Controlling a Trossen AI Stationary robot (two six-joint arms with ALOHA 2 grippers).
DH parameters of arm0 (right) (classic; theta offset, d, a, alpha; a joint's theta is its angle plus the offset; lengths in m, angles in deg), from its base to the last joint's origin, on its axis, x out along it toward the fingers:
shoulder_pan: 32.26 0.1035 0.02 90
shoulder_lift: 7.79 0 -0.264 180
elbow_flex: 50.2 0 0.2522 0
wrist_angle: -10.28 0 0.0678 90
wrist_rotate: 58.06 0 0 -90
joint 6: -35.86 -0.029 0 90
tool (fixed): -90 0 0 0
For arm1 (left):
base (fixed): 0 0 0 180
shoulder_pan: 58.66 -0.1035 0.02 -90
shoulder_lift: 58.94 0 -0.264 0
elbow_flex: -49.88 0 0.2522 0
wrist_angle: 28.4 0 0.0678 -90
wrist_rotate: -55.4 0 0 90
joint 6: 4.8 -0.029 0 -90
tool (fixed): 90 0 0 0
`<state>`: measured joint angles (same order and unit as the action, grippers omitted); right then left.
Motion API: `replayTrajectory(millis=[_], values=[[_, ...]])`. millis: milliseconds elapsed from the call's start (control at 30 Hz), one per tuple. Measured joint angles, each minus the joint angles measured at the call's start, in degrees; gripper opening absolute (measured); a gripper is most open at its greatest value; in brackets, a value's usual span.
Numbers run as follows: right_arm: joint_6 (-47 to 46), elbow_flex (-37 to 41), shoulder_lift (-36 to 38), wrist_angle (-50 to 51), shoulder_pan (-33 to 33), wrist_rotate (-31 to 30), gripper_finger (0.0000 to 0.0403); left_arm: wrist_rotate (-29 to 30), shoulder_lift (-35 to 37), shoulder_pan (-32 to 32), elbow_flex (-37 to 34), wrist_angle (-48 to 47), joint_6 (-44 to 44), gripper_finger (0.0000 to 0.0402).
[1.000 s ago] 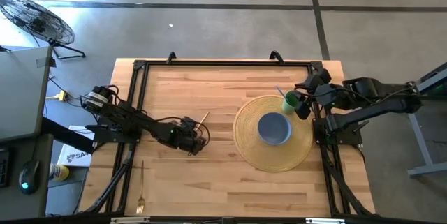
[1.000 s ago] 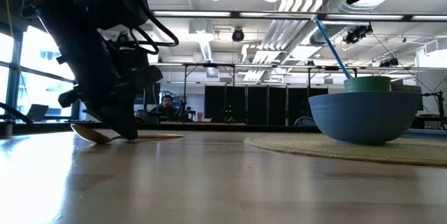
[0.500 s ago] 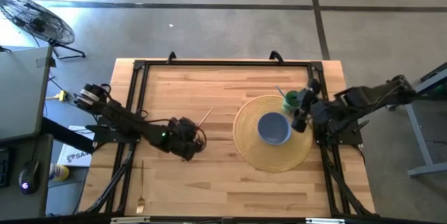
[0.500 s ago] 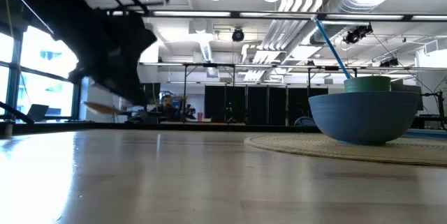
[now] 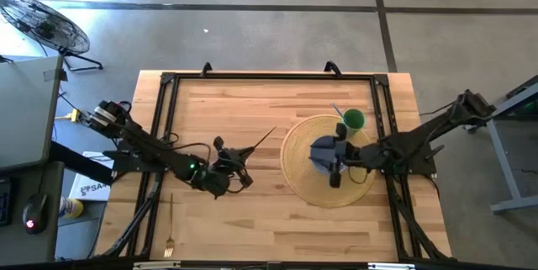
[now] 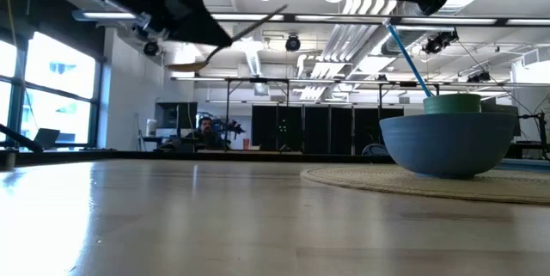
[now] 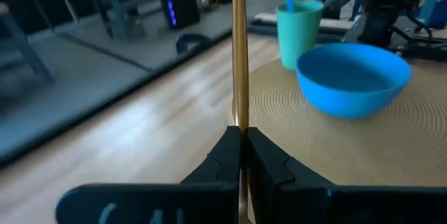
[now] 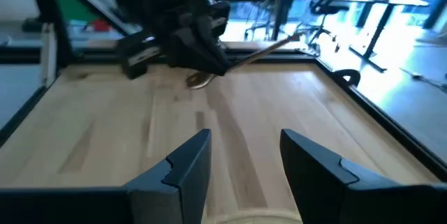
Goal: Pick & Place Utensil
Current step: Put the gold spoon into the violet bowl
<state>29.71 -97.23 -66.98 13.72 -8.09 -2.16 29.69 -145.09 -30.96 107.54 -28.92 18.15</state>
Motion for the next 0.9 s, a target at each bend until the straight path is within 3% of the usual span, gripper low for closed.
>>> replayTrajectory(millis=[200, 433, 633, 900], values=[[0.24, 0.79, -8.62, -12.94, -3.26, -0.01, 0.0165, -0.83, -0.02, -1.91, 0.0, 9.2, -13.03, 0.0002], [-1.99, 0.81, -16.45, -25.65, -6.71, 1.01, 0.0165, -7.67, -0.02, -5.92, 0.0, 17.34, -21.62, 0.0001], [-2.87, 0.79, -20.98, -35.35, -9.18, 4.7, 0.0165, -14.7, -0.02, -8.38, 0.0, 20.13, -27.1, 0.0001], [-0.77, 0.79, -24.13, -40.15, -13.0, 6.97, 0.0176, -15.34, -0.02, -8.57, 0.0, 20.67, -32.83, 0.0001]])
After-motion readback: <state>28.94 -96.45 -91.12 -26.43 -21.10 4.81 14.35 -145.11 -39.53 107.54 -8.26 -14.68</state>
